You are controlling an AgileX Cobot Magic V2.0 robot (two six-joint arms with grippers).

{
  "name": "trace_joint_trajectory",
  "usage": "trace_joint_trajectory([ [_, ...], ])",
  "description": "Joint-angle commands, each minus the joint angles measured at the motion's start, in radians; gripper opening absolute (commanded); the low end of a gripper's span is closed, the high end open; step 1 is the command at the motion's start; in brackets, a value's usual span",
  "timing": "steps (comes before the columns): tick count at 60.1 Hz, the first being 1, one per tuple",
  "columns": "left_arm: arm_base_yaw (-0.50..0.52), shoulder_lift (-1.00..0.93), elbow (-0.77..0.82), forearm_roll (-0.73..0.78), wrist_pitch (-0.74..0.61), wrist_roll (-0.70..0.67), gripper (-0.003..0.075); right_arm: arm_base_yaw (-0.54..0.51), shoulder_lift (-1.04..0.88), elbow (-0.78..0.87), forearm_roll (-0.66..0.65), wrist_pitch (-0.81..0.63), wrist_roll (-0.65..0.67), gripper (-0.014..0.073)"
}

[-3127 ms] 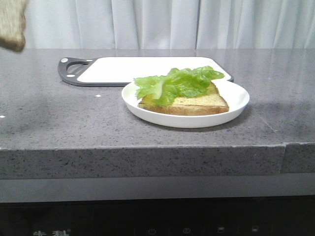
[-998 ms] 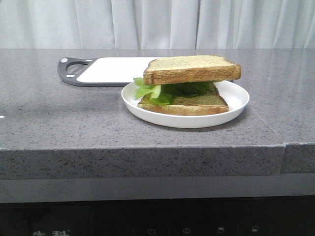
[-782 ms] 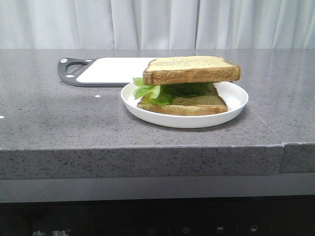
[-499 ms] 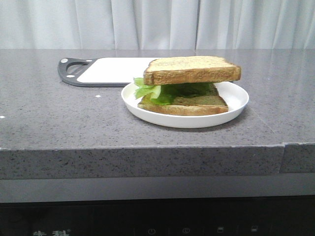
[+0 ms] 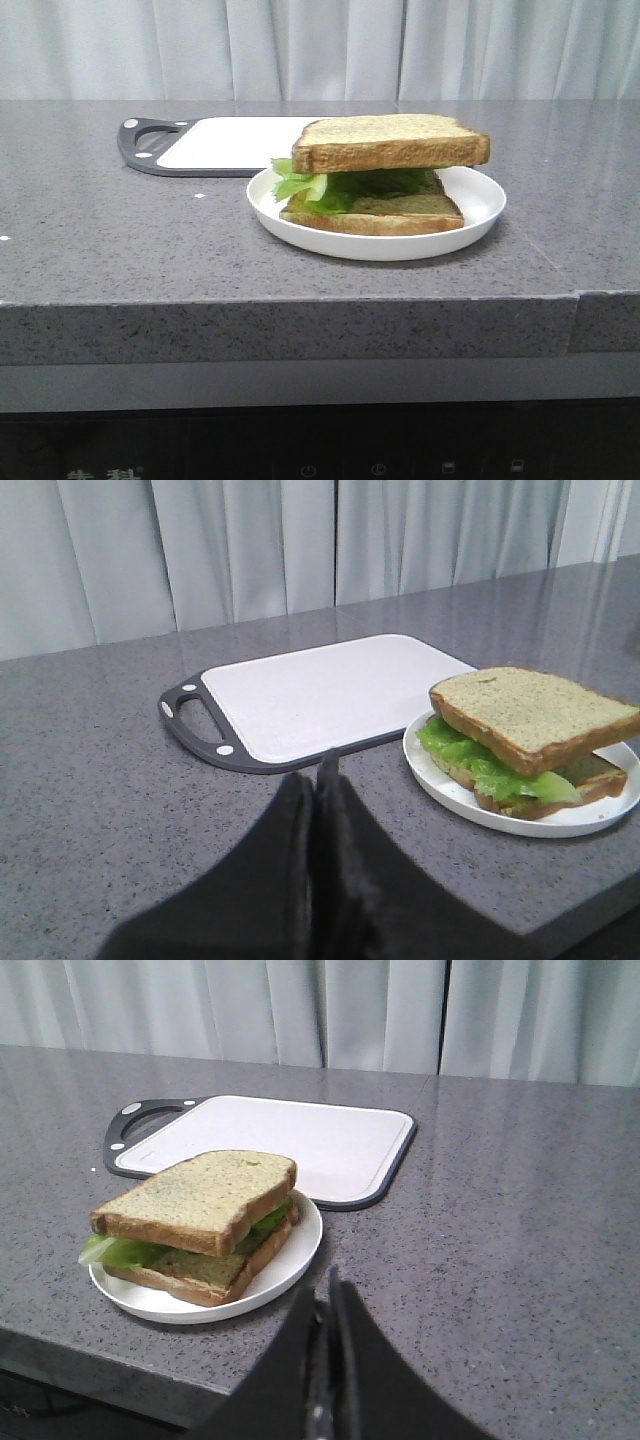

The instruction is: Left arm grabs bread, right arm adds lettuce

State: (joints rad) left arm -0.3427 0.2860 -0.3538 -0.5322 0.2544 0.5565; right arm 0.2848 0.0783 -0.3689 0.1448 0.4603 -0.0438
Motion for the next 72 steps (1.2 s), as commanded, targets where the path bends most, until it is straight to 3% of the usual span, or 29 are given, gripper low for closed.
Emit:
trace_joint_trajectory([
  [1, -0.008, 0.005, -0.028, -0.015, -0.094, 0.001, -0.0021, -0.006, 0.013, -0.020, -0.007, -0.076, -0.003, -0.0060],
  [34, -0.008, 0.005, -0.013, 0.037, -0.124, -0.008, -0.0020, -0.006, 0.013, -0.020, -0.007, -0.076, -0.003, -0.0060],
  [37, -0.008, 0.003, -0.002, 0.115, -0.127, -0.067, -0.0020, -0.006, 0.013, -0.020, -0.007, -0.076, -0.003, -0.0060],
  [43, -0.008, -0.017, 0.033, 0.393, -0.165, -0.355, -0.0020, -0.006, 0.013, -0.020, -0.007, -0.076, -0.003, -0.0060],
  [47, -0.006, -0.039, 0.073, 0.508, -0.216, -0.467, -0.0021, -0.006, 0.013, -0.020, -0.007, -0.076, -0.003, -0.0060],
  [72, 0.215, -0.287, 0.267, 0.510, -0.195, -0.480, -0.0021, -0.005, 0.013, -0.020, -0.007, -0.076, -0.003, -0.0060],
])
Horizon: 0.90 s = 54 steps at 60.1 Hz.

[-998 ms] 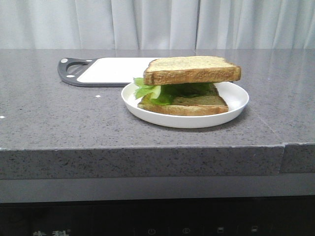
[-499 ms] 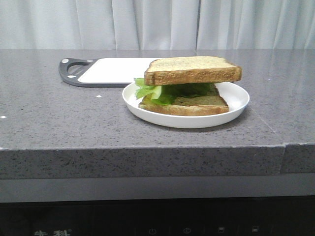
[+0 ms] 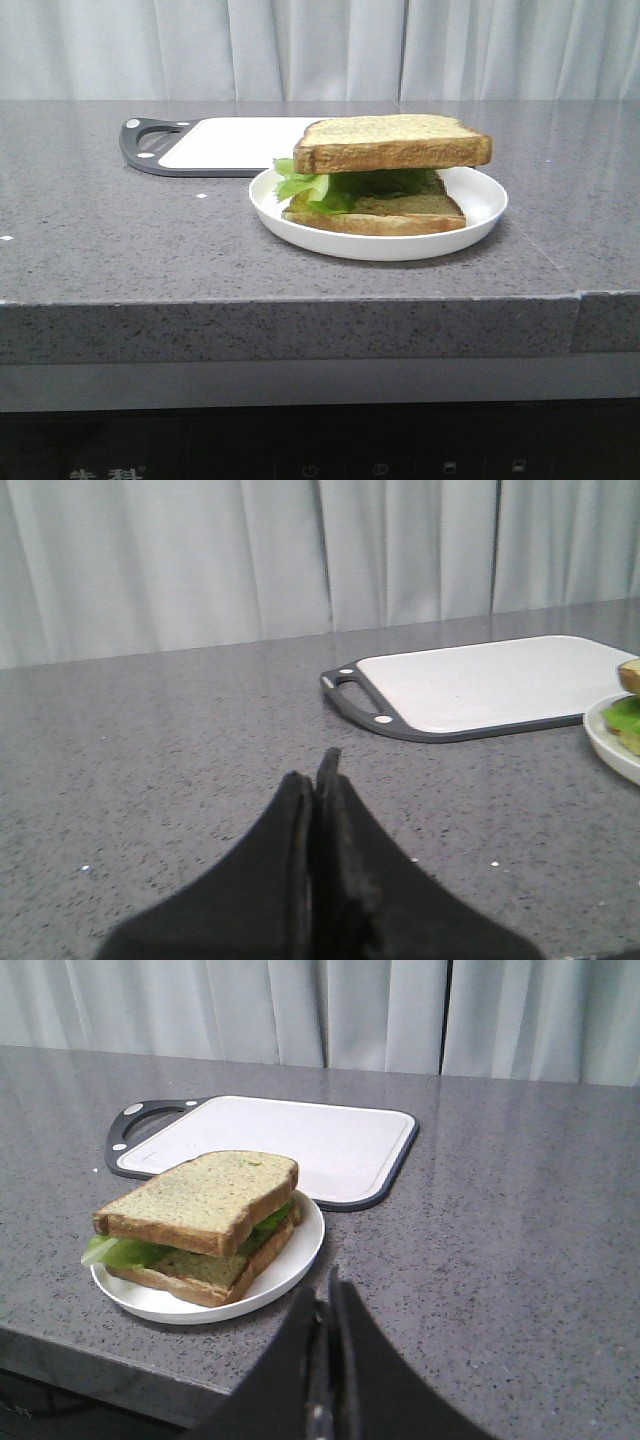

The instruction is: Left arm grabs bread, right arm adds lettuce

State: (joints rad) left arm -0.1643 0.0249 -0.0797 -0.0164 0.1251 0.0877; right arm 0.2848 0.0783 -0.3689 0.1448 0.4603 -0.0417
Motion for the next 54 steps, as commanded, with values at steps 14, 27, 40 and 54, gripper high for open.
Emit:
trace_joint_trajectory([
  [14, 0.091, -0.049, 0.090, -0.090, -0.066, -0.011, -0.0021, -0.005, 0.013, -0.020, -0.007, -0.075, -0.005, -0.0060],
  [27, 0.091, -0.049, 0.089, -0.090, -0.024, -0.011, -0.0020, -0.005, 0.013, -0.020, -0.007, -0.075, -0.005, -0.0060],
  [40, 0.091, -0.049, 0.089, -0.090, -0.024, -0.011, -0.0021, -0.005, 0.013, -0.020, -0.007, -0.075, -0.005, -0.0060],
  [54, 0.091, -0.049, 0.089, -0.090, -0.024, -0.011, -0.0020, -0.005, 0.013, -0.020, -0.007, -0.075, -0.005, -0.0060],
])
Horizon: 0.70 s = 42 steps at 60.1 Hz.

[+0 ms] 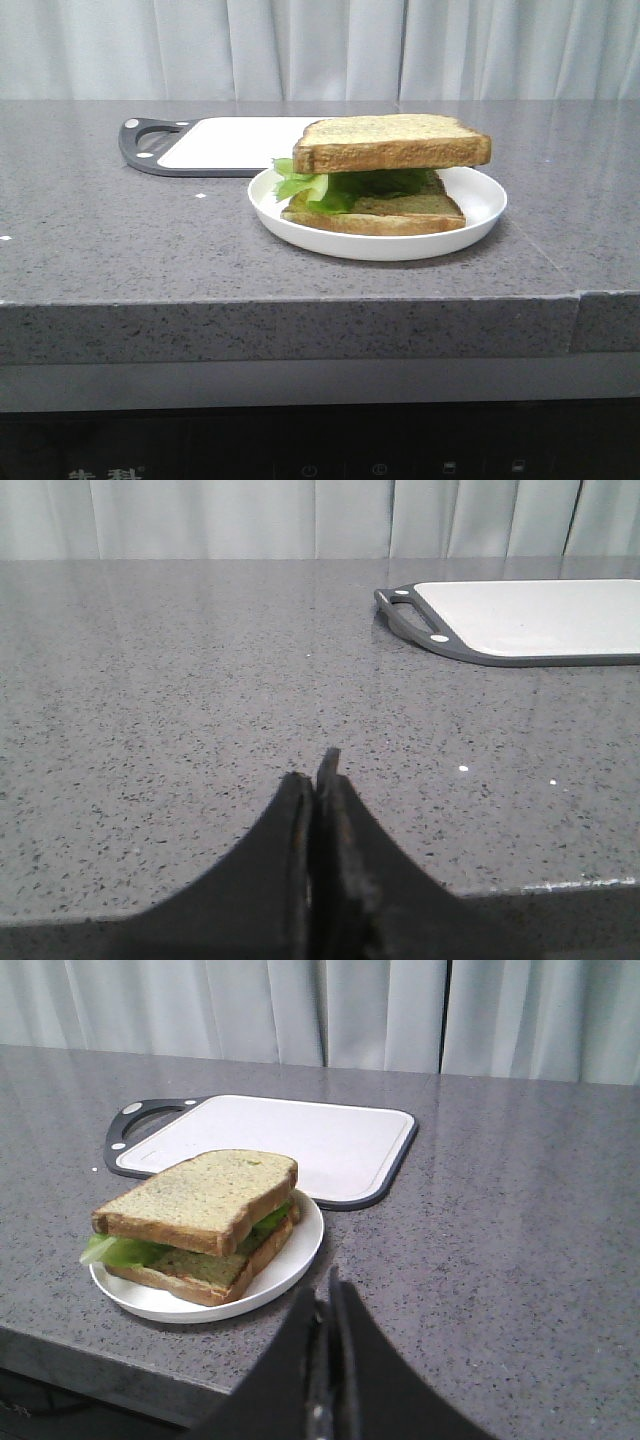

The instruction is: Left arm grabs bread, right arm adds lettuce

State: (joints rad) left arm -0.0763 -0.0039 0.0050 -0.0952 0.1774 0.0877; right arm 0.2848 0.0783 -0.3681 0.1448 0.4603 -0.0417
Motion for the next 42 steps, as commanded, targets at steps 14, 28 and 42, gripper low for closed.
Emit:
trace_joint_trajectory([
  [14, 0.003, -0.020, 0.004, -0.011, -0.076, -0.011, -0.0021, -0.005, 0.013, -0.021, -0.007, -0.080, -0.005, -0.0060],
  [28, 0.003, -0.018, 0.004, -0.011, -0.076, -0.011, -0.0021, -0.013, 0.006, 0.008, -0.011, -0.081, -0.008, -0.0060],
  [42, 0.003, -0.018, 0.004, -0.011, -0.078, -0.011, -0.0021, -0.180, -0.102, 0.177, 0.013, -0.256, -0.008, -0.0060],
])
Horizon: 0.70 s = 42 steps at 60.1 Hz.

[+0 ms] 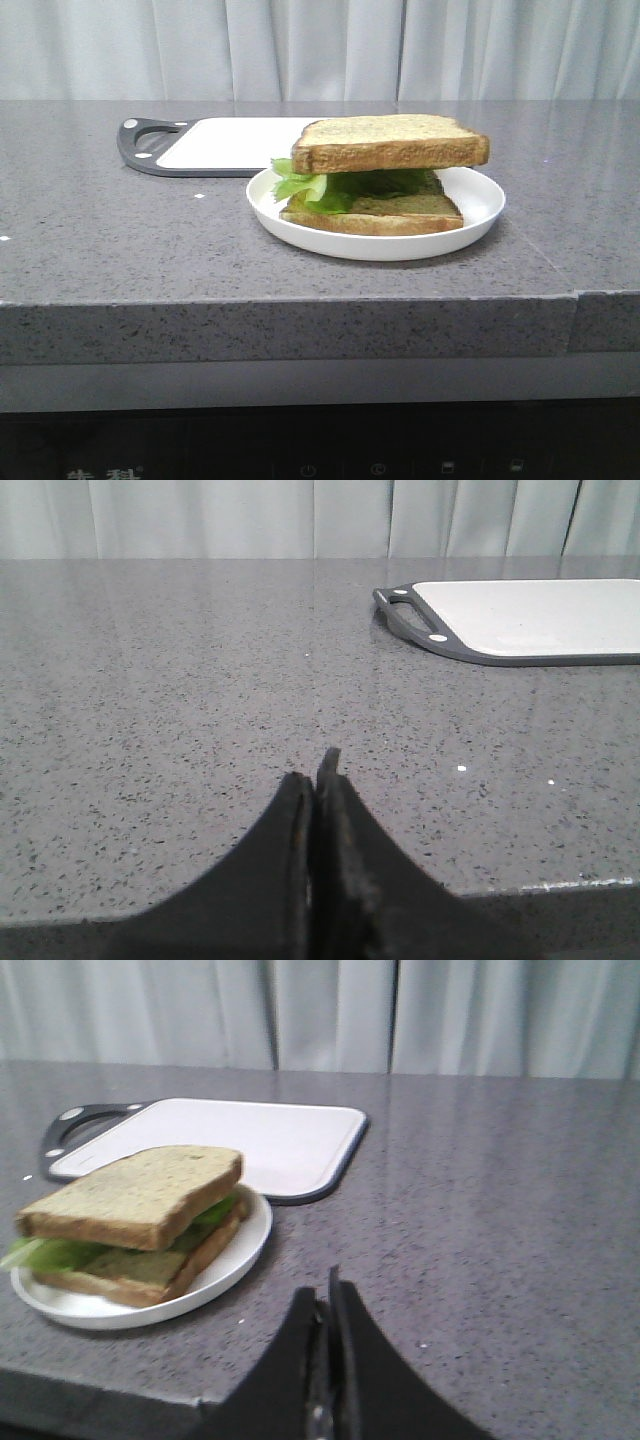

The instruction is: Left arm grabs bread, right arm adds lettuce

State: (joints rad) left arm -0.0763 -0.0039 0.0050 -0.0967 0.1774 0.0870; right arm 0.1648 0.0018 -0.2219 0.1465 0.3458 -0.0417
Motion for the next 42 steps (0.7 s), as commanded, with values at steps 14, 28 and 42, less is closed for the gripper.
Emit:
trace_joint_trajectory([
  [14, 0.003, -0.018, 0.004, -0.010, -0.078, -0.011, -0.0021, -0.182, -0.031, 0.222, 0.014, -0.283, -0.008, -0.0060],
  [28, 0.003, -0.018, 0.004, -0.010, -0.078, -0.011, -0.0020, -0.183, -0.032, 0.246, 0.012, -0.286, -0.008, -0.0060],
  [42, 0.003, -0.018, 0.004, -0.010, -0.078, -0.011, -0.0021, -0.183, -0.032, 0.246, 0.012, -0.286, -0.008, -0.0060],
])
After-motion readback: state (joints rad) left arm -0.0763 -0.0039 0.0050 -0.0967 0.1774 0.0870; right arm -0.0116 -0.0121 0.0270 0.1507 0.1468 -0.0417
